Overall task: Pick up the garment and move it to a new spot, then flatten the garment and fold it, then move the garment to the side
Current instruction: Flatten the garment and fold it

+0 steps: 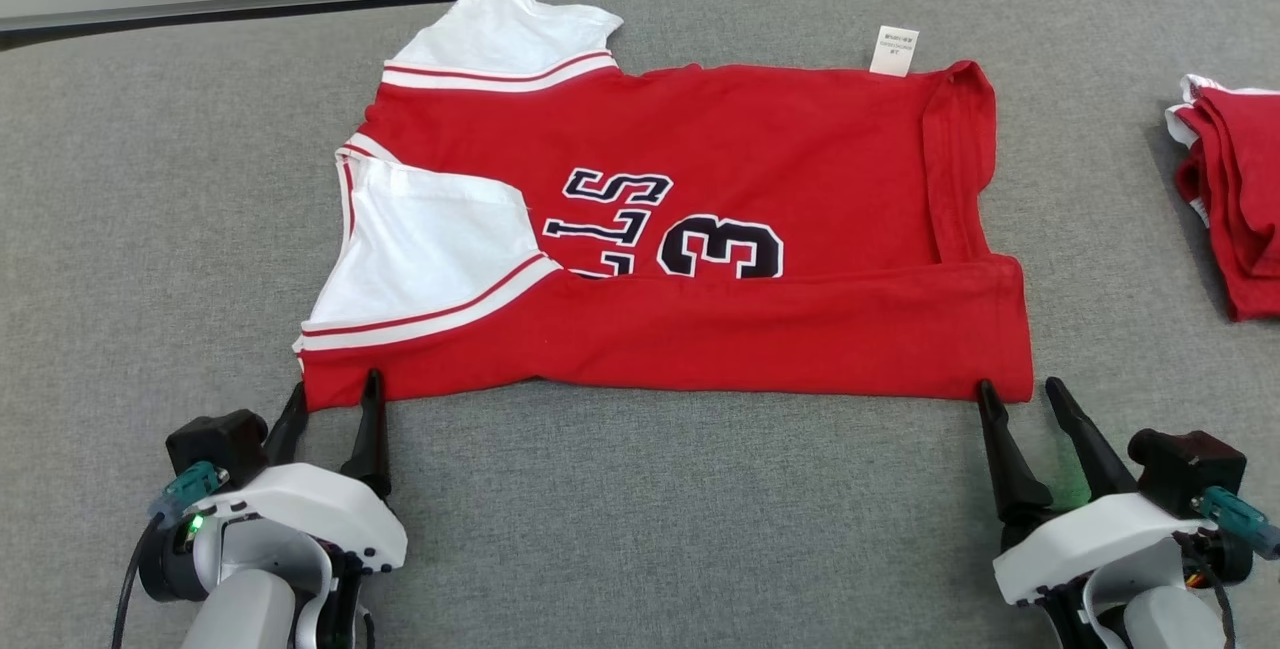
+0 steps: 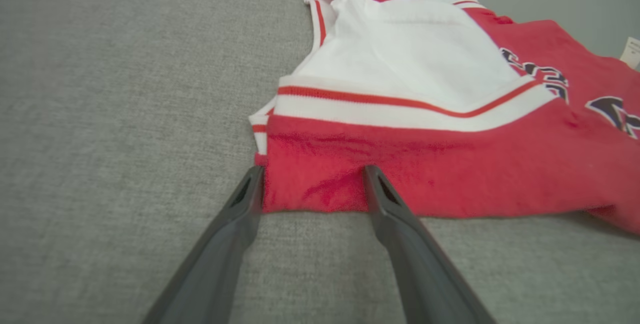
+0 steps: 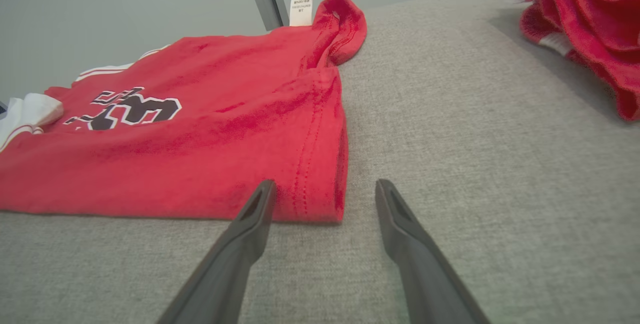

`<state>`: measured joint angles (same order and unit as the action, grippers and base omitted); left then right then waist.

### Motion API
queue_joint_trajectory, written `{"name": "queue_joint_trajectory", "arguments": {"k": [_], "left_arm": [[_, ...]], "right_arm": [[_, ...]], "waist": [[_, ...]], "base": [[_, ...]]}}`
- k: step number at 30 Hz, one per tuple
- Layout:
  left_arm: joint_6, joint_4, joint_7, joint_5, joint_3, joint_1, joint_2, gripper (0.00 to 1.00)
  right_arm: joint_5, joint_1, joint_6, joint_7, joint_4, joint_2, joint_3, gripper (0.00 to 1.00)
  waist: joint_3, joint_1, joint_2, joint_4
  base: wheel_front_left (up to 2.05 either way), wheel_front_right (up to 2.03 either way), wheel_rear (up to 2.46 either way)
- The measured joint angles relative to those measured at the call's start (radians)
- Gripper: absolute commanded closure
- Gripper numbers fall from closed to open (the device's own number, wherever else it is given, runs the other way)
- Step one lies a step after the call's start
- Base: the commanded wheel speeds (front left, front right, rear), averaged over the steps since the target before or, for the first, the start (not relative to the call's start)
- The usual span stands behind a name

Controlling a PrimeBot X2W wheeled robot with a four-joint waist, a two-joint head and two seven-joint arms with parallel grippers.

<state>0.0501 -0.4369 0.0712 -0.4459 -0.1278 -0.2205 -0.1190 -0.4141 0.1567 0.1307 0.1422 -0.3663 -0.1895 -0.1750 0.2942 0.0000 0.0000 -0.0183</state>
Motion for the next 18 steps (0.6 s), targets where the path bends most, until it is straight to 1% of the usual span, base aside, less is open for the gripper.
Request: {"name": "queue_joint_trajectory", "arguments": {"k": [2,3,4,5,6,7,8,12,16,18], "left_arm": [[-0.006,-0.013,0.000,-0.011,0.002,-0.011,0.001,0.00],[-0.007,-0.027,-0.001,-0.013,0.003,-0.020,0.000,0.16],[-0.016,-0.036,0.000,-0.021,0.008,-0.028,0.001,0.46],[-0.022,-0.044,0.002,-0.032,0.012,-0.036,0.001,0.72],[-0.024,-0.053,0.005,-0.032,0.011,-0.044,0.000,1.00],[-0.033,-0.059,0.006,-0.039,0.013,-0.051,0.001,1.00],[-0.033,-0.064,0.013,-0.040,0.014,-0.056,-0.001,1.00],[-0.048,-0.077,0.058,-0.050,0.019,-0.065,0.003,1.00],[-0.051,-0.075,0.084,-0.058,0.023,-0.060,0.007,1.00],[-0.063,-0.064,0.089,-0.071,0.024,-0.045,0.012,1.00]], "right_arm": [[-0.009,0.010,0.000,0.006,-0.021,0.003,-0.009,0.00],[-0.020,0.021,0.000,0.012,-0.040,0.006,-0.020,0.00],[-0.029,0.034,0.000,0.011,-0.061,0.008,-0.031,0.00],[-0.038,0.049,0.000,0.012,-0.078,0.009,-0.043,0.09],[-0.053,0.061,0.000,0.019,-0.091,0.009,-0.047,0.53],[-0.065,0.074,0.000,0.023,-0.107,0.009,-0.053,0.89],[-0.077,0.083,0.000,0.027,-0.117,0.007,-0.063,1.00],[-0.116,0.116,0.000,0.053,-0.155,-0.003,-0.102,1.00],[-0.145,0.117,0.000,0.070,-0.160,-0.016,-0.117,1.00],[-0.160,0.111,0.000,0.077,-0.158,-0.024,-0.119,1.00]], "waist": [[0.003,0.0000,0.0000,0.001],[0.007,0.0000,0.0000,0.001],[0.011,0.0000,0.0000,0.000],[0.014,0.0000,0.0000,-0.001],[0.016,0.0000,0.0001,-0.002],[0.018,0.0000,0.0000,-0.003],[0.020,0.0001,0.0000,-0.003],[0.020,0.0001,0.0000,0.001],[0.014,0.0000,0.0000,0.006],[0.007,0.0000,0.0000,0.014]], "base": [[0.00,0.00,0.00],[0.00,0.00,0.00],[0.00,0.00,0.00],[0.00,0.00,0.00],[0.00,0.00,0.00],[0.00,0.00,0.00],[0.00,0.00,0.00],[0.00,0.00,0.00],[0.00,0.00,0.00],[0.00,0.00,0.00]]}}
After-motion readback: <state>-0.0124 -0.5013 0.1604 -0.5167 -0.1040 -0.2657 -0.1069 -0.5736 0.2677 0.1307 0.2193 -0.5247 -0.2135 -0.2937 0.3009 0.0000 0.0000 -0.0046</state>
